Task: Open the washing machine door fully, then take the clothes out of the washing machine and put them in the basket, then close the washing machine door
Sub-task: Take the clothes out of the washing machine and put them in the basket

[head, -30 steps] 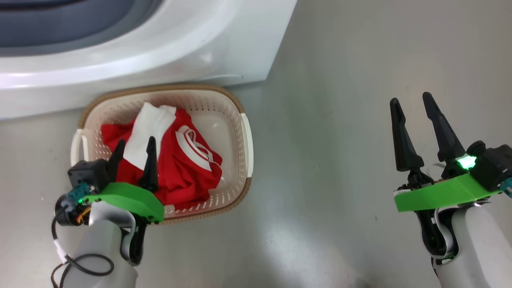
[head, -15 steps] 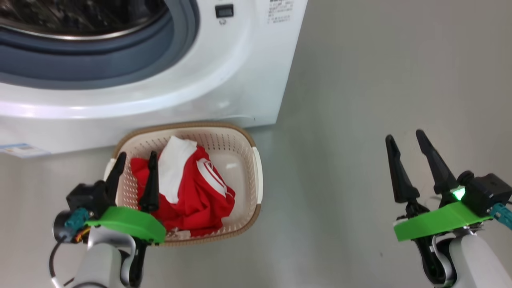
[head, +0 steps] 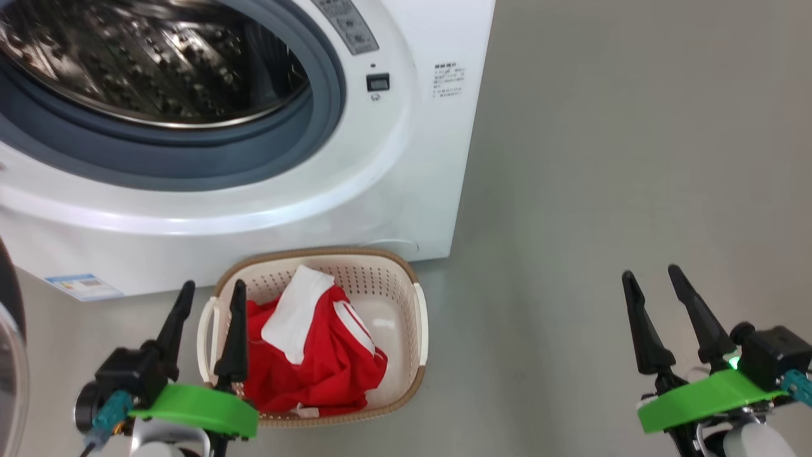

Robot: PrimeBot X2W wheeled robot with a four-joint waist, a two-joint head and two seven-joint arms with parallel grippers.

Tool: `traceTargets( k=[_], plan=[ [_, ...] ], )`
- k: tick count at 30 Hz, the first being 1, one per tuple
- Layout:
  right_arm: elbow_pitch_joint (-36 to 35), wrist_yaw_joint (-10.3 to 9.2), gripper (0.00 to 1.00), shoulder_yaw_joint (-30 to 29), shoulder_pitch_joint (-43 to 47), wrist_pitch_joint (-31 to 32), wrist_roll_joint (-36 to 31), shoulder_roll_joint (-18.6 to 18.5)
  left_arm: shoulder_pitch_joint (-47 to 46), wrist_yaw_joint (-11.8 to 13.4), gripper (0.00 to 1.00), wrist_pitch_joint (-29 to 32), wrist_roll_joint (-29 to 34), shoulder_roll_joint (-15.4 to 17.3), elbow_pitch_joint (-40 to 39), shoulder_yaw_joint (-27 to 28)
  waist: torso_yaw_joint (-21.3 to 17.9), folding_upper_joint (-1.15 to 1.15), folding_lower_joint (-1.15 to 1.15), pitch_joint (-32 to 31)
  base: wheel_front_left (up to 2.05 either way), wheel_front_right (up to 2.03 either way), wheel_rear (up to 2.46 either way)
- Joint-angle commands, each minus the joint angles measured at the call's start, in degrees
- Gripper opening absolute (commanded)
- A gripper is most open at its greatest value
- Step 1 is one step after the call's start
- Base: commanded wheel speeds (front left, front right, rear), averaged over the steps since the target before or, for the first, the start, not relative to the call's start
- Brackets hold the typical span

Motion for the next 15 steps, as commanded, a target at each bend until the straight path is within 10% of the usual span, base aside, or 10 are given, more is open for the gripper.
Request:
traceTargets(
  k=[1,15],
  plan=[
    [-1.2,0.36,1.0,0.7,1.1,-0.4,0.4,-0.4,1.7,-0.3,1.0,-0.3,0.4,1.4,-2.8,1.8,0.5,0.0,0.0,-2.5,0.0,0.0,0.0],
    [-1.1,0.36,1.0,-0.6,8.6,-0.4,0.2,0.6,13.1,-0.3,1.0,-0.3,1.7,1.4,-9.8,1.8,1.2,0.0,0.0,-9.1,0.0,0.0,0.0]
  ],
)
